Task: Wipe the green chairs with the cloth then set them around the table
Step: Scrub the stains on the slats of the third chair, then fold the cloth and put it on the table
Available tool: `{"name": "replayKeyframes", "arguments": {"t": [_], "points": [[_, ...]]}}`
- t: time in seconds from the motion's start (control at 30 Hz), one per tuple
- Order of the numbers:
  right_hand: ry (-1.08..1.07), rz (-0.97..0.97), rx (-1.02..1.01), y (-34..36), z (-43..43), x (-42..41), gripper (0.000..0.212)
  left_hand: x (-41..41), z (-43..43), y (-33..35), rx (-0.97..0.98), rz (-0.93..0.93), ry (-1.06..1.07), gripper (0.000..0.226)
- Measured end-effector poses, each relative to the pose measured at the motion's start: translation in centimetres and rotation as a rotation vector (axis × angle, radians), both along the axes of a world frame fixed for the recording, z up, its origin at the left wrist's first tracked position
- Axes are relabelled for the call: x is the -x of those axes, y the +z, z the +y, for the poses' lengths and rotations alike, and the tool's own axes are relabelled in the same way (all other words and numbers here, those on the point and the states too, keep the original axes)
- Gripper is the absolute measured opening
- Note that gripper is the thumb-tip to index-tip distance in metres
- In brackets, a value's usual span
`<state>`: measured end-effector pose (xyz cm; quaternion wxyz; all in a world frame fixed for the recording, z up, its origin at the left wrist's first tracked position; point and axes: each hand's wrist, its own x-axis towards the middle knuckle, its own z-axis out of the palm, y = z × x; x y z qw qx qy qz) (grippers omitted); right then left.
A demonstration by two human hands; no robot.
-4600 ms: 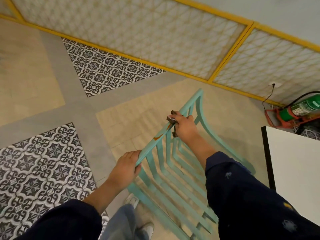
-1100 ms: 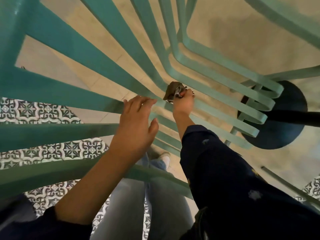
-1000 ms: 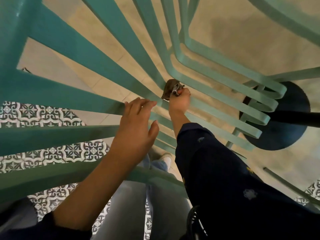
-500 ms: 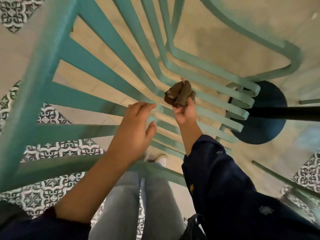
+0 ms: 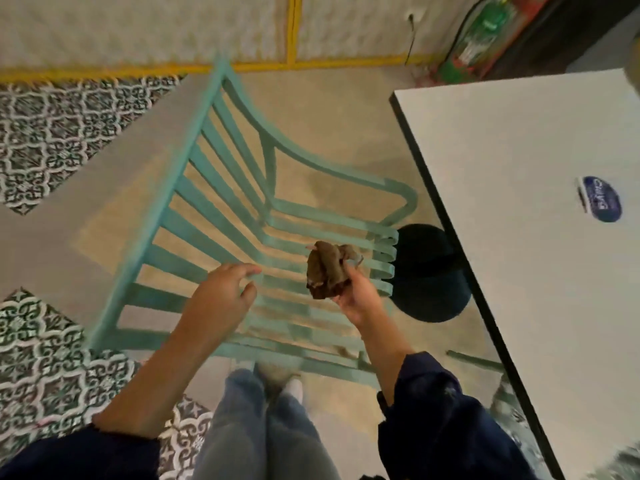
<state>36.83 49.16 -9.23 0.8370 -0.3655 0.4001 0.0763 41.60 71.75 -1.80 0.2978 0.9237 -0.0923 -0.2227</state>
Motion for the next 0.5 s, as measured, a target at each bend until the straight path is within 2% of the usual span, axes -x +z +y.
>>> {"name": "replayKeyframes", "arguments": {"t": [0.17,0.3,0.5], "points": [[-0.077,-0.068,0.023,6.8,0.2,4.2,0.025,3.7,-2.0,5.9,0.097,-0.066,-0.044,0.026],[-0.146,-0.067,0.148,11.3,1.0,7.4,0.017,7.0,-6.0,11.2,0.18,-0.166,-0.222,0.029],[-0.287,-0.141,0.193,15.6,1.6,11.4,0.021,10.0,-10.7,14.9,0.133,-0.359,-0.426,0.039]]}}
